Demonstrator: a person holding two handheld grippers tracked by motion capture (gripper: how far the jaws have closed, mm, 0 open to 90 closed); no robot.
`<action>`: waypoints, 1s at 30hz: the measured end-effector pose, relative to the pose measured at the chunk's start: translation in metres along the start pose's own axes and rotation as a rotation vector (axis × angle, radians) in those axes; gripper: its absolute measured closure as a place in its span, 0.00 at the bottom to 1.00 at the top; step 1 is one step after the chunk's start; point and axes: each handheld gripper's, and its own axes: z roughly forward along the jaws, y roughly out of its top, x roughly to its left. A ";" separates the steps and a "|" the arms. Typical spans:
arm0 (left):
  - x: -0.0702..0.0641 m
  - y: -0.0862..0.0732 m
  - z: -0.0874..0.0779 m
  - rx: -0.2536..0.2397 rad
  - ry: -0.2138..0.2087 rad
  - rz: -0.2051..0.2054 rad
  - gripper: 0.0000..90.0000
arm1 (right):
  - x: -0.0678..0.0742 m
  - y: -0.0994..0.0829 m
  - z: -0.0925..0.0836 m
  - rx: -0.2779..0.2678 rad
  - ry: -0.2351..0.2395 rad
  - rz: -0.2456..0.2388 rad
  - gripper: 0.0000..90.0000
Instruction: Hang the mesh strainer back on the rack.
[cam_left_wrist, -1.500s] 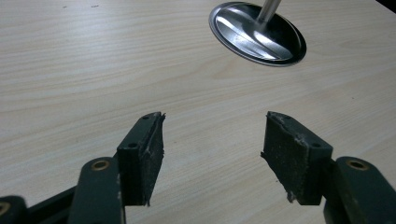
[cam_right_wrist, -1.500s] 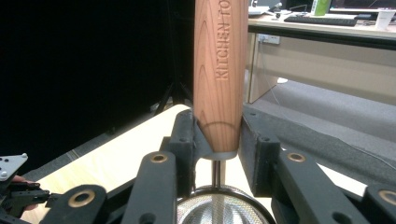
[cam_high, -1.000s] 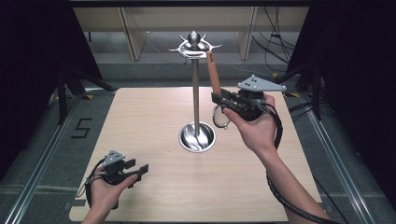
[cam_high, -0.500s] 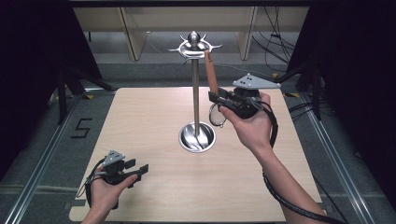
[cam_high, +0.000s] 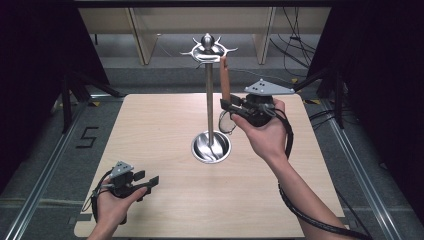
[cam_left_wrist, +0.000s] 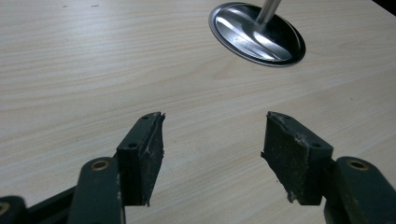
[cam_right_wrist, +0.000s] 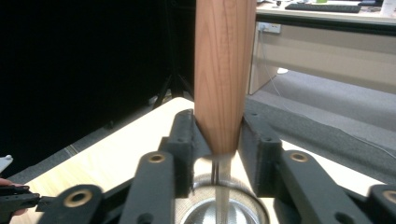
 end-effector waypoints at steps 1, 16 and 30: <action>0.000 0.000 0.000 0.004 -0.002 0.001 0.41 | 0.001 0.000 -0.001 -0.002 0.010 0.003 0.73; -0.001 0.000 0.001 0.002 -0.004 -0.003 0.41 | -0.021 -0.024 -0.039 0.048 -0.046 -0.080 0.59; -0.003 0.000 0.001 -0.006 -0.005 0.006 0.41 | -0.057 -0.112 -0.080 0.216 -0.104 -0.001 0.58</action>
